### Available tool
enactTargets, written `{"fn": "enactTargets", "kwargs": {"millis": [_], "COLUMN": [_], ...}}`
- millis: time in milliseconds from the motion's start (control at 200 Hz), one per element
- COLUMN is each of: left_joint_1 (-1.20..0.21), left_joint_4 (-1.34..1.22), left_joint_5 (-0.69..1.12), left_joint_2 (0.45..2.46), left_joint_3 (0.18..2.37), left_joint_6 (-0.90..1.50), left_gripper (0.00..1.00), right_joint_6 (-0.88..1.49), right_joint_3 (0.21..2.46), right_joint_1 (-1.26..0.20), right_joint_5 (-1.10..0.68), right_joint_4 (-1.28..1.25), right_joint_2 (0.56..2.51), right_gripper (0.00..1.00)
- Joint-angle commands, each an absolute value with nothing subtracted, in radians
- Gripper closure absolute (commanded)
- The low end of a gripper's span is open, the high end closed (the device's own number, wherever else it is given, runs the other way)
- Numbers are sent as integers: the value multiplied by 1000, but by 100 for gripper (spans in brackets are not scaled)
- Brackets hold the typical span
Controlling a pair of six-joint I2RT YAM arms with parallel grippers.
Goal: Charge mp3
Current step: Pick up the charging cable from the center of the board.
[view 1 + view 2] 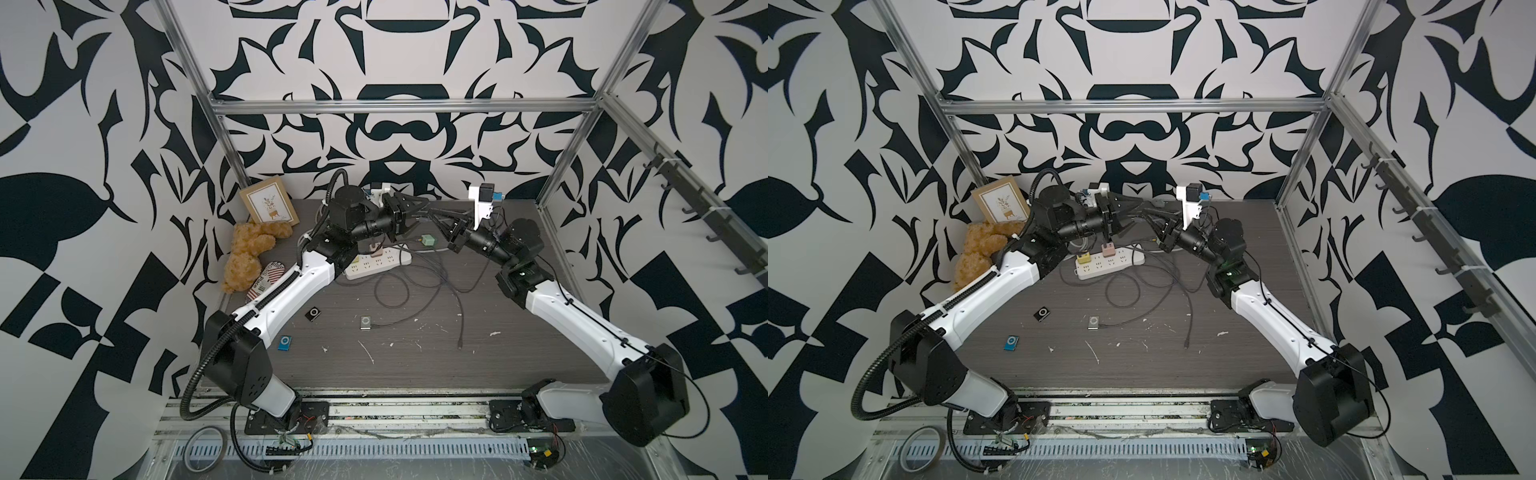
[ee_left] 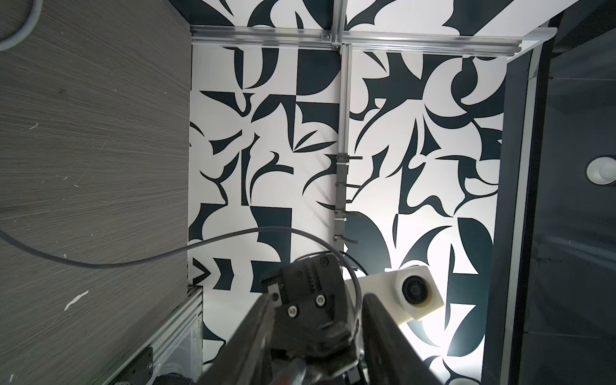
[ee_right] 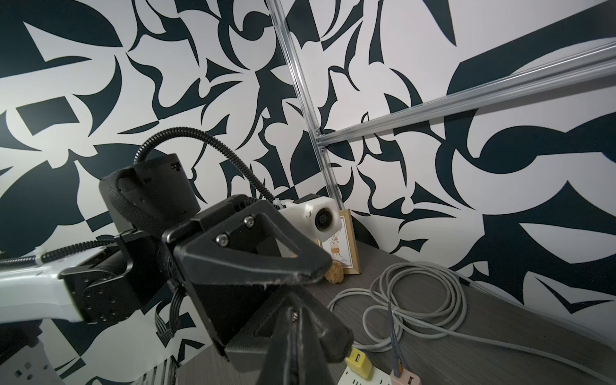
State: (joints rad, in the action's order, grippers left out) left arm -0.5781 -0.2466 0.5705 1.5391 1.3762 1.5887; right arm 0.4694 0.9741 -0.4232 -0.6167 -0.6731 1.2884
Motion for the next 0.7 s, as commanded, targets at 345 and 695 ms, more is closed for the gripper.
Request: {"fn": "enactTargets", "kwargs": {"millis": [345, 695], "left_joint_1": [-583, -584], "left_joint_4": [-224, -239], "left_joint_5": [630, 634], "left_joint_2": [1570, 1594], "left_joint_3": [1408, 1411], "left_joint_6": [1643, 1660], "left_gripper": [62, 73], "right_joint_6": [362, 333], "right_joint_3": [955, 945], "right_joint_1": [-432, -443], "right_joint_5": [-565, -571], "right_joint_4": [-808, -795], "right_joint_2": [1290, 1295], "right_gripper": [100, 100]}}
